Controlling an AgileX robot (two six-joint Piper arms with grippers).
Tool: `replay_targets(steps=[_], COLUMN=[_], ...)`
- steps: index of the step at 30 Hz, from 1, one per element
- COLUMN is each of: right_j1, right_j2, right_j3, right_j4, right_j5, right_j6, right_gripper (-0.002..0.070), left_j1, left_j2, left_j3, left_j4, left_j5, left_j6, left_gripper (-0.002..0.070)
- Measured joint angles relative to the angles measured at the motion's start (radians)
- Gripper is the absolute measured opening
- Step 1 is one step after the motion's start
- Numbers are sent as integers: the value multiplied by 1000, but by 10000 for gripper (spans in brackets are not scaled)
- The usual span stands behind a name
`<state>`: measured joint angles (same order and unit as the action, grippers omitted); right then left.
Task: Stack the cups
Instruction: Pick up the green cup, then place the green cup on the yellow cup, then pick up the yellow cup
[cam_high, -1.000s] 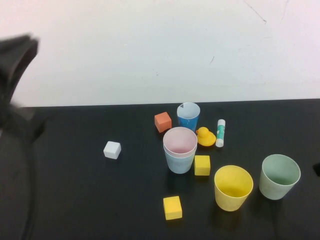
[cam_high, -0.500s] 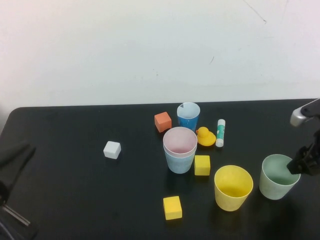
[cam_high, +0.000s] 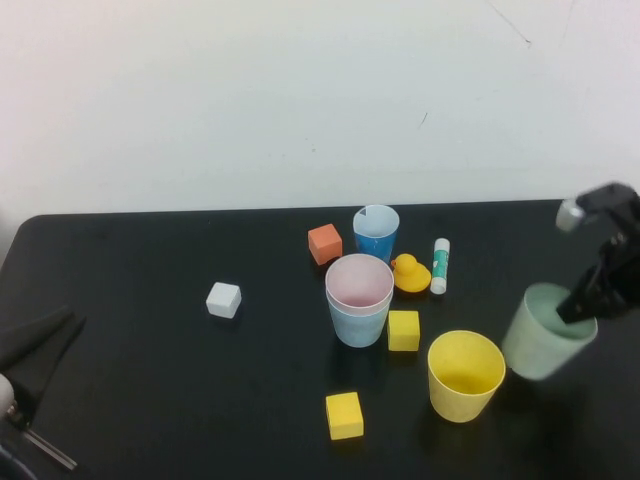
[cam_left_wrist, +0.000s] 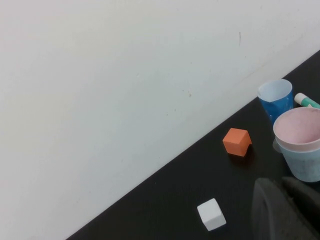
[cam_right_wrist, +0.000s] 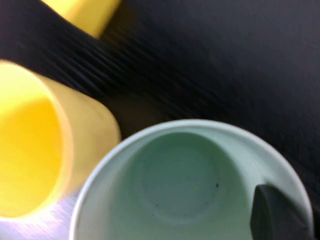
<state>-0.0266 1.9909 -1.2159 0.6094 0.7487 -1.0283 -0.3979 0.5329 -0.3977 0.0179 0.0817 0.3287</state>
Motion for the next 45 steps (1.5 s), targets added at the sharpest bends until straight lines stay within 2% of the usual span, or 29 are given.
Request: replay_targets(steps=[6, 11, 17, 30, 33, 40, 45], right_j1=[23, 160, 306, 329, 329, 329, 329], right_j2=[-53, -157, -158, -45, -22, 53, 109], right_j3=[-156, -166, -148, -142, -142, -142, -142], right_j4=[-7, -74, -170, -260, -260, -237, -223], right_j5=[167, 202, 132, 107, 106, 106, 104], right_j6=[42, 46, 81, 92, 96, 106, 115], right_gripper=[20, 20, 20, 25, 55, 218, 237], left_j1=[0, 0, 0, 0, 0, 0, 0], left_j2=[0, 0, 0, 0, 0, 0, 0], left_j3=[0, 0, 0, 0, 0, 0, 0], left_j4=[1, 1, 1, 1, 1, 1, 1], left_j5=[-14, -16, -22, -26, -26, -26, -26], left_j6=[0, 0, 0, 0, 0, 0, 0], left_gripper=[1, 1, 1, 1, 1, 1, 1])
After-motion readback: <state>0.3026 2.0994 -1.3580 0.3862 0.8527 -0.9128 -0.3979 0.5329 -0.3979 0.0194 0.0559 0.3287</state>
